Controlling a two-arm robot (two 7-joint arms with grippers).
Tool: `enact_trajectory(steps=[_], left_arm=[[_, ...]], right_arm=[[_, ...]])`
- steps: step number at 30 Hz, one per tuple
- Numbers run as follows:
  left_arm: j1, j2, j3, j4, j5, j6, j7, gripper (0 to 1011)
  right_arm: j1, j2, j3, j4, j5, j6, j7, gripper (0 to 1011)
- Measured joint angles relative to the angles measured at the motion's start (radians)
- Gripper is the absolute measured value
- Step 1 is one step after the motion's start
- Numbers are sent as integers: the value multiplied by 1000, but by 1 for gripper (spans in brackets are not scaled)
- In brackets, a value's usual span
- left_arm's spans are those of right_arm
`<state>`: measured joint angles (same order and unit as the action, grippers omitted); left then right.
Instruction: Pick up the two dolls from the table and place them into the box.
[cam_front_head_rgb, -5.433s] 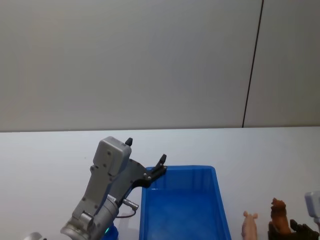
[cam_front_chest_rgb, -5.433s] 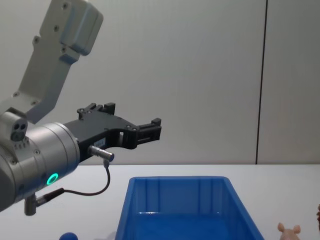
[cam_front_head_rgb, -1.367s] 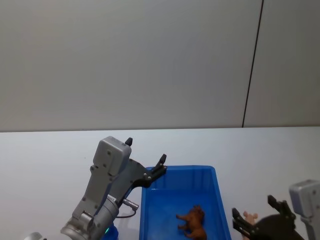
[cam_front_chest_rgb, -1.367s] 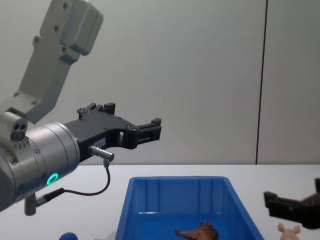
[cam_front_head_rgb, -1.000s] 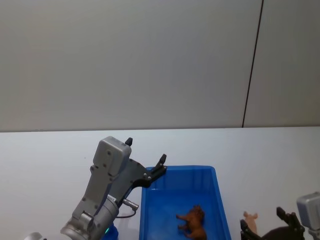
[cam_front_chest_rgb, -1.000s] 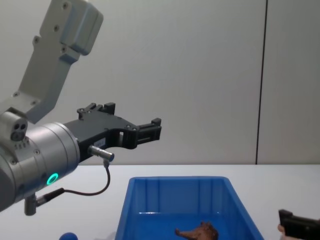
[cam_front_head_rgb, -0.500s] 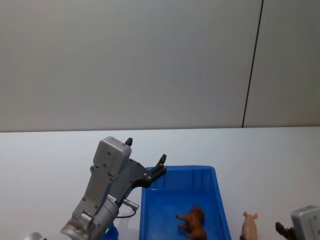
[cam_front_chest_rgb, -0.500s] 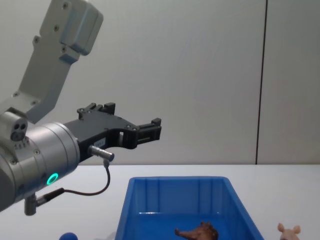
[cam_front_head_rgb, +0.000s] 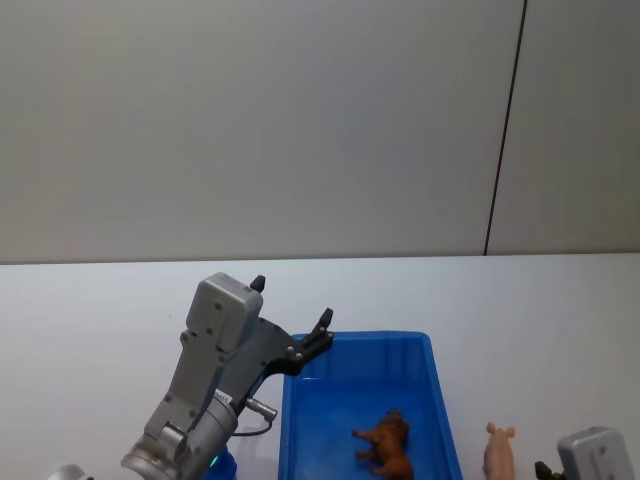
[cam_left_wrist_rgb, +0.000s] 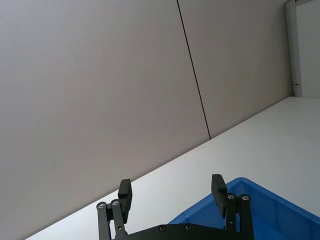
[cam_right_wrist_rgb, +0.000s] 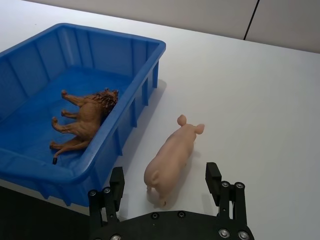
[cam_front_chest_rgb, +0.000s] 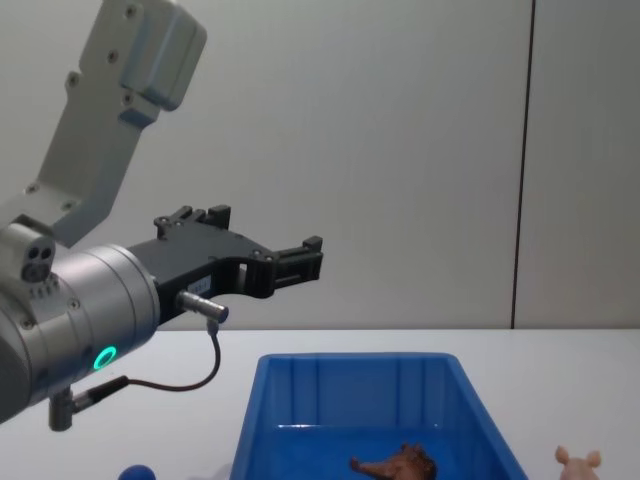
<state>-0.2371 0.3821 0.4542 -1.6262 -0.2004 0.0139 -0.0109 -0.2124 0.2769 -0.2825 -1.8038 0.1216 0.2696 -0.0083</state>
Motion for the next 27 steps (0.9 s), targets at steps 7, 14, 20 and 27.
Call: enact_trajectory(steps=[7,14,20,27], left_arm=[[0,0,0,0,0,0,0,1003],[0,0,0,0,0,0,0,1003],[0,0,0,0,0,0,0,1003],[0,0,0,0,0,0,0,1003]], right_arm=[[15,-17,-3,32,-18,-17,-6,1001],[32,-34,0,64,-35,-38,-32,1001],[49,-46,6,92,-43,-54,-54,1001],[63,-56,15,115,-45,-64,-70,1001]])
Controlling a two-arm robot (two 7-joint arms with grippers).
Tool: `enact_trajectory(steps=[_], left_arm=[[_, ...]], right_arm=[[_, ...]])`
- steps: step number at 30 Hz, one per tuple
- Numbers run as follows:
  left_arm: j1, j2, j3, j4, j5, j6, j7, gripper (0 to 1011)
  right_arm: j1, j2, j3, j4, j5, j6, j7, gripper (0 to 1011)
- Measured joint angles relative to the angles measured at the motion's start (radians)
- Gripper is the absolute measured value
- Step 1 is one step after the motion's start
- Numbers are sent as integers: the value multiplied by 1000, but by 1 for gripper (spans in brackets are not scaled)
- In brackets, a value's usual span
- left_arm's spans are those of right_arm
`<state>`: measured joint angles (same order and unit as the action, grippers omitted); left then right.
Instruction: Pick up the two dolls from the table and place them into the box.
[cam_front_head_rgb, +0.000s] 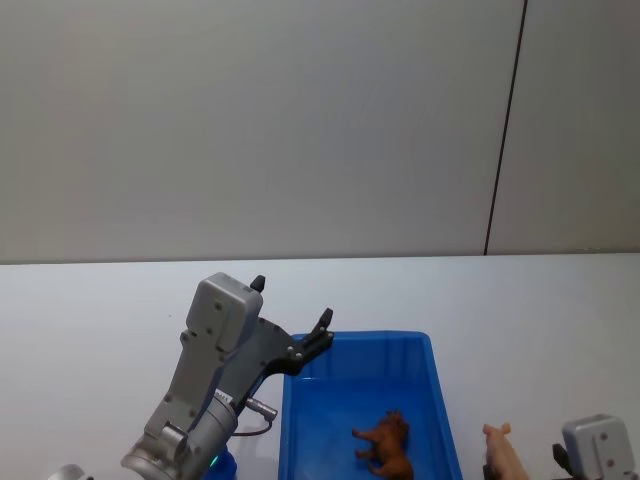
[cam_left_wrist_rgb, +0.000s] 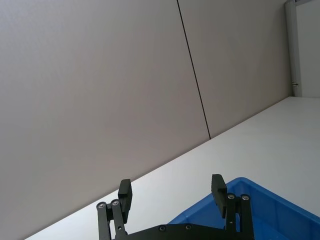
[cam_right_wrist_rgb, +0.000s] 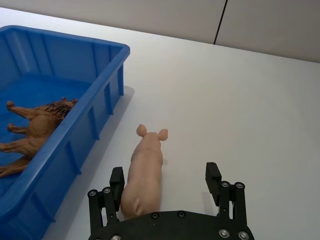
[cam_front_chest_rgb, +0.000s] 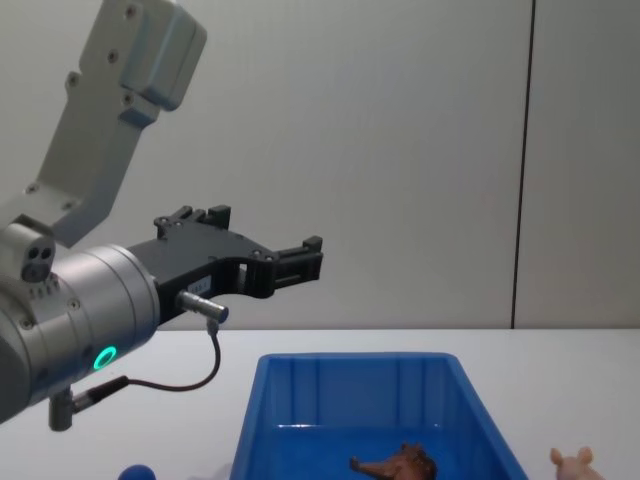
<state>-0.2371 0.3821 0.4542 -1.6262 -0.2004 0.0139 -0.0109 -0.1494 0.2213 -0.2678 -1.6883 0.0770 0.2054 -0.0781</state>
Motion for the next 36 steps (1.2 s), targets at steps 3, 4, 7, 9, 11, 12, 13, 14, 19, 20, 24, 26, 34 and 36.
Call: enact_trajectory(steps=[3,4,7,9,11,12,13,14,19,20,24,26,34,36], left_arm=[[0,0,0,0,0,0,0,1003],[0,0,0,0,0,0,0,1003],[0,0,0,0,0,0,0,1003],[0,0,0,0,0,0,0,1003],[0,0,0,0,0,0,0,1003],[0,0,0,0,0,0,0,1003],[0,0,0,0,0,0,0,1003],[0,0,0,0,0,0,0,1003],[0,0,0,0,0,0,0,1003],[0,0,0,0,0,0,0,1003],[0,0,0,0,0,0,0,1003],[0,0,0,0,0,0,0,1003],[0,0,0,0,0,0,0,1003],[0,0,0,0,0,0,0,1003]], right_arm=[[3,-3,3,6,2,-3,-1,995],[6,-4,4,10,4,-4,-2,970],[8,-6,7,15,10,-6,0,922],[10,-8,9,20,17,-9,5,854],[12,-10,10,24,25,-11,13,818],[13,-10,11,25,29,-12,17,782],[14,-11,12,27,32,-13,20,754],[14,-12,12,29,36,-13,23,708],[16,-16,14,36,65,-22,56,569],[17,-16,14,37,68,-23,60,510],[17,-19,14,40,88,-29,86,428],[16,-21,13,40,101,-33,103,373],[10,-23,13,18,137,-50,141,362],[10,-23,13,10,140,-54,143,362]])
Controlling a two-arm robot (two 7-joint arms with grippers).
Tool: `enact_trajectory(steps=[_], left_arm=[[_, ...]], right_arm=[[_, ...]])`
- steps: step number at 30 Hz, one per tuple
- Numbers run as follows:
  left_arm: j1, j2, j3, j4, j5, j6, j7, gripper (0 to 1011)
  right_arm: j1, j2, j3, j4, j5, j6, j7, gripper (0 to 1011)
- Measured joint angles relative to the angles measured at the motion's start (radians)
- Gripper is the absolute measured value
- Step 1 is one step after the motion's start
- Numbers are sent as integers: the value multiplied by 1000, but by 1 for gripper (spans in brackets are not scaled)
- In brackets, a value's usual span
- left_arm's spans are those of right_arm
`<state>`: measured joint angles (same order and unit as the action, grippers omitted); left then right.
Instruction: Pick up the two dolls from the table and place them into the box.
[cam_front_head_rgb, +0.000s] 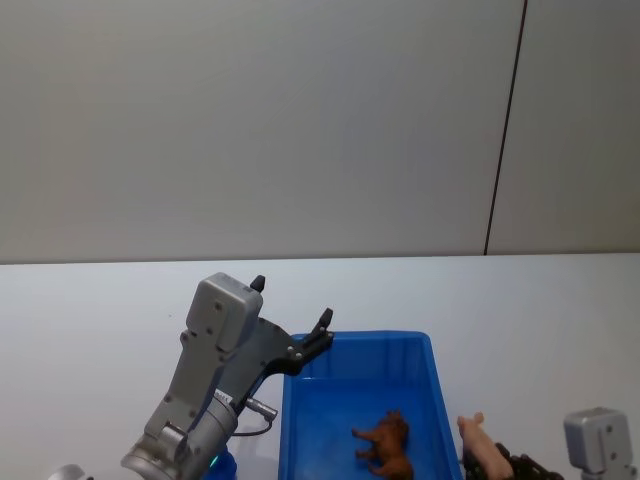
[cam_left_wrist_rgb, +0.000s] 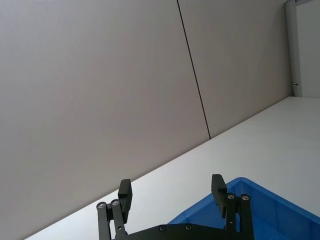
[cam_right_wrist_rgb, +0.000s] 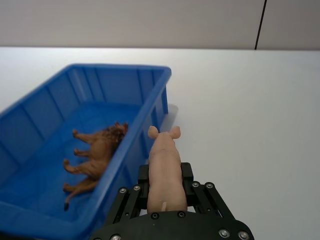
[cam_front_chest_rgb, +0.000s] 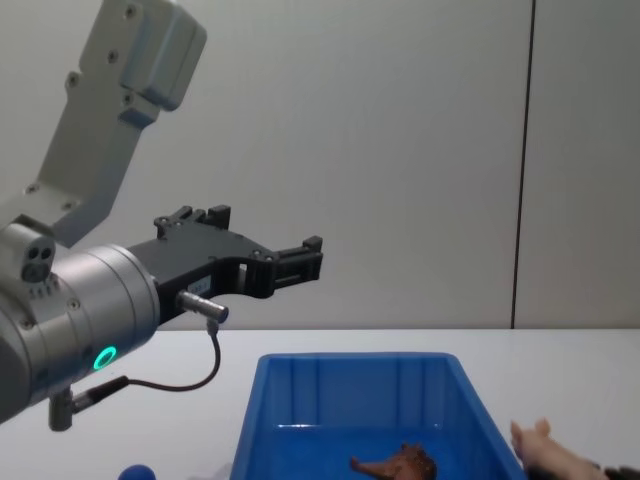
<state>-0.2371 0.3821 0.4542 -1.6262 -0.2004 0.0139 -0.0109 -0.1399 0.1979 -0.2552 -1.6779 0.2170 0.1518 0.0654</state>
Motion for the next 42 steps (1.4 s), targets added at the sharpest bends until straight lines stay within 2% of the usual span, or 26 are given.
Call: enact_trajectory(steps=[8,14,21,28,33,37,38,42], left_arm=[[0,0,0,0,0,0,0,1003],[0,0,0,0,0,0,0,1003],[0,0,0,0,0,0,0,1003],[0,0,0,0,0,0,0,1003],[0,0,0,0,0,0,0,1003],[0,0,0,0,0,0,0,1003],[0,0,0,0,0,0,0,1003],[0,0,0,0,0,0,0,1003]], right_arm=[[5,-4,2,-59,4,-21,9,362],[29,-15,2,-104,-15,-24,19,362],[62,-32,-6,-131,-40,-8,43,362],[96,-53,-17,-127,-53,29,85,369],[123,-72,-28,-98,-57,60,122,490],[140,-84,-34,-74,-59,80,145,654],[143,-85,-35,-70,-59,82,147,654],[155,-95,-40,-47,-59,97,155,800]])
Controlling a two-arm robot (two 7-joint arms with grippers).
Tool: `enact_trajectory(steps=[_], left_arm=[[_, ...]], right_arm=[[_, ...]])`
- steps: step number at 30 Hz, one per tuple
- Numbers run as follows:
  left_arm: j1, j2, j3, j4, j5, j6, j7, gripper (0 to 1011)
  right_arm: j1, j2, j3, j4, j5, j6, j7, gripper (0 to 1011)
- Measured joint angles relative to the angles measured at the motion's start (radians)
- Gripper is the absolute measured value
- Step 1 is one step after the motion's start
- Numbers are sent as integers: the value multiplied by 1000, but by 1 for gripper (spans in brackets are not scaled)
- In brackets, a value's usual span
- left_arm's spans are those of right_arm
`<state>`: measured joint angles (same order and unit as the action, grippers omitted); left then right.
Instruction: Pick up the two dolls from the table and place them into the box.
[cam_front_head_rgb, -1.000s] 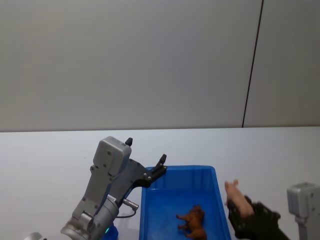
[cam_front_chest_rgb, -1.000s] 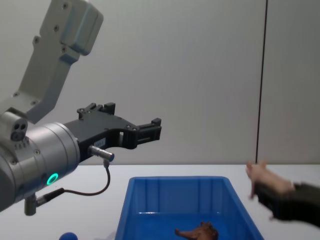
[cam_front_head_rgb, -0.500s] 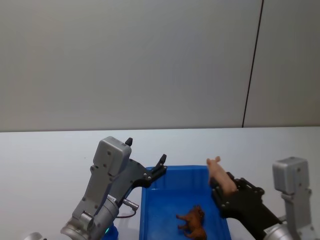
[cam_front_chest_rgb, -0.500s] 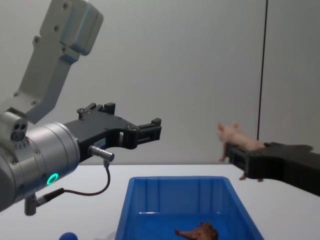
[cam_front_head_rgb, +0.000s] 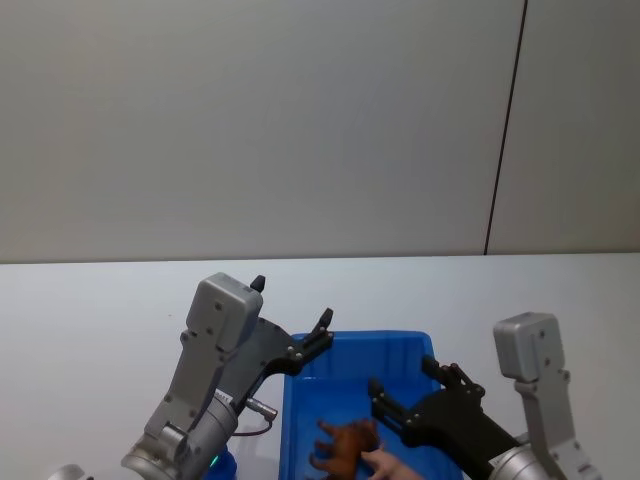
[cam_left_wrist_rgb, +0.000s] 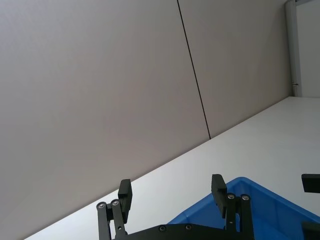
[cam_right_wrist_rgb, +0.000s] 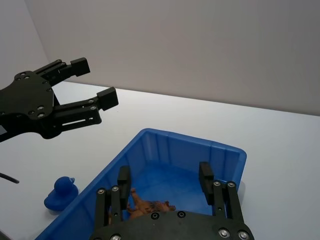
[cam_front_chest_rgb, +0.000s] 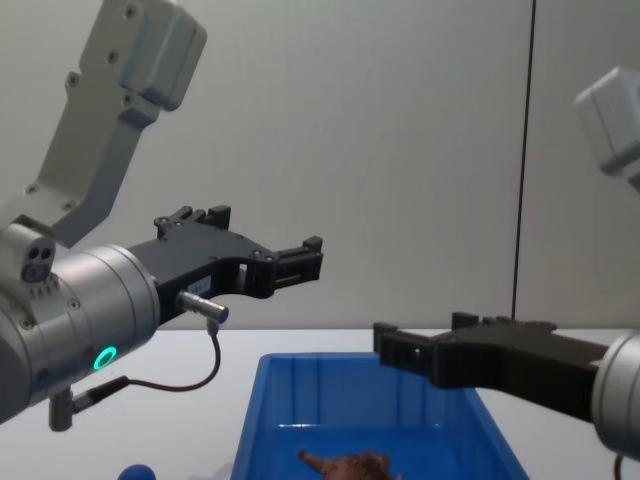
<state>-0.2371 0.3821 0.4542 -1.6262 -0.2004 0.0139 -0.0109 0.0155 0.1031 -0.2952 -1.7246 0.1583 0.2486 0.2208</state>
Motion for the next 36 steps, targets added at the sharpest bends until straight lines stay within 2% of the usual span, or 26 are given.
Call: enact_trajectory(steps=[8,20,26,36], left_arm=[[0,0,0,0,0,0,0,1003],[0,0,0,0,0,0,0,1003],[0,0,0,0,0,0,0,1003],[0,0,0,0,0,0,0,1003]], right_arm=[[5,-5,1,13,3,8,-23,1001],[-37,15,20,-28,19,1,-126,1001],[-79,37,40,-67,37,-7,-201,1001],[-128,64,65,-104,55,-14,-283,1001]])
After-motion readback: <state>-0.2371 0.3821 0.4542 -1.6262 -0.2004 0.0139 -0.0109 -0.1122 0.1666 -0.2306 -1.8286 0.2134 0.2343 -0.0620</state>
